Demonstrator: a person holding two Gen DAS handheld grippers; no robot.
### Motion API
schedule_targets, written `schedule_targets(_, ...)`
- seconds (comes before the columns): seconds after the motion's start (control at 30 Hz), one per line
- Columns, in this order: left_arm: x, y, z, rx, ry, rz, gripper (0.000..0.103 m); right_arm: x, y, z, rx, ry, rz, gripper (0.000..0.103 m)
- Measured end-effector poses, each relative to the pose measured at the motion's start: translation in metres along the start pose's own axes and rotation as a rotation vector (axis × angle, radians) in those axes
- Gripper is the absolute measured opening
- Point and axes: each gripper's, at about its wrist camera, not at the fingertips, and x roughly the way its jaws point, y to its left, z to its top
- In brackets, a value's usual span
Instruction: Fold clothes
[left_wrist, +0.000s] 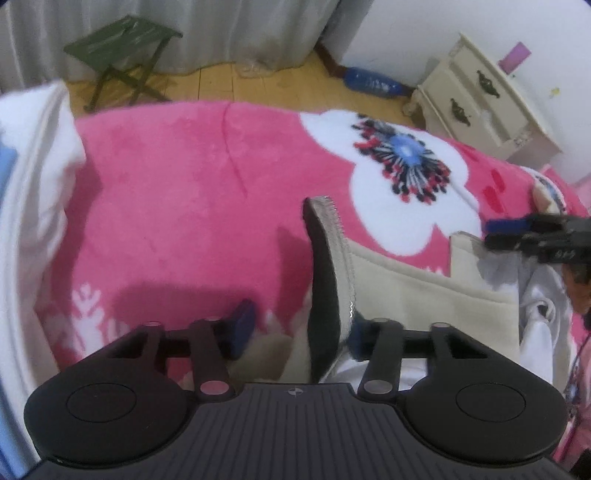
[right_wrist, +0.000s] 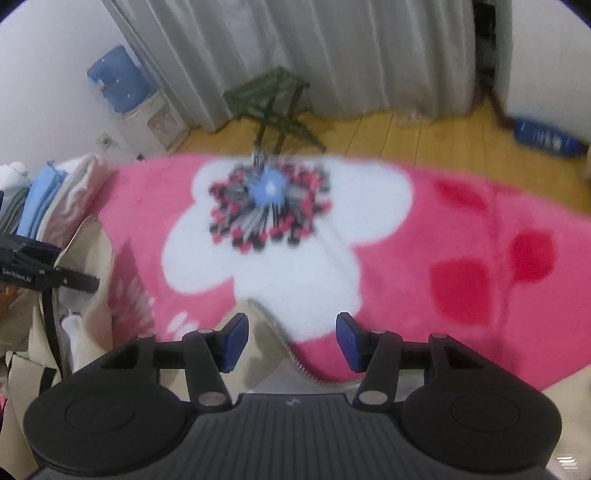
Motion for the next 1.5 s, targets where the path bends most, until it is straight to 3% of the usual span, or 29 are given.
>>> schedule_targets(0.13,0.001,-0.003,-0.006,0.049,-0.02,0.022,0.026,0.003,0.012,-0.012,-0.084,0.027,0.002,0.056)
schedule_targets(0.2,0.001,-0.008,-0.009,0.075,-0.036,0.033,0.019,0.001,0.021,-0.016,-0.14,0.052,-0.005,0.041)
schedule_targets(0.27,-0.002,-0.014,-0.014,0.107,-0.065,0.05,0.012,-0.002,0.03,-0.02,-0.207,0.053,-0.057,0.019)
schedule_targets(0.33,-0.006,-0.022,-0.018,0.14,-0.094,0.068,0.007,-0.01,0.041,-0.023,-0.25,0.025,-0.102,0.008)
schedule_targets(0.43,-0.028,-0.026,-0.021,0.143,-0.176,0.079,0.006,-0.034,0.057,-0.027,-0.287,-0.086,-0.187,0.008)
schedule_targets(0.6,-0.071,-0.029,-0.005,0.15,-0.34,0.137,0.004,-0.088,0.06,-0.013,-0.221,-0.309,-0.323,0.008)
schedule_targets(0.77,-0.094,-0.032,0.042,0.111,-0.47,0.171,0.004,-0.128,0.024,0.023,-0.051,-0.499,-0.406,0.008)
schedule_targets(0.9,-0.098,-0.05,0.075,0.154,-0.534,0.179,0.004,-0.146,-0.007,0.047,0.049,-0.585,-0.421,0.008)
schedule_targets(1.13,-0.048,-0.077,0.121,0.217,-0.474,0.259,0.004,-0.108,-0.046,0.078,0.113,-0.517,-0.485,0.008)
schedule_targets(1.33,0.003,-0.063,0.123,0.212,-0.396,0.334,0.006,-0.053,-0.063,0.08,0.138,-0.429,-0.532,0.008)
schedule_targets(1.4,0.021,-0.055,0.121,0.19,-0.338,0.333,0.009,-0.028,-0.069,0.078,0.148,-0.383,-0.529,0.009)
schedule_targets(1.47,0.037,-0.046,0.119,0.155,-0.275,0.336,0.012,-0.007,-0.076,0.073,0.196,-0.303,-0.508,0.018)
schedule_targets(1.5,0.044,-0.041,0.117,0.129,-0.244,0.344,0.021,0.0,-0.078,0.071,0.215,-0.273,-0.511,0.023)
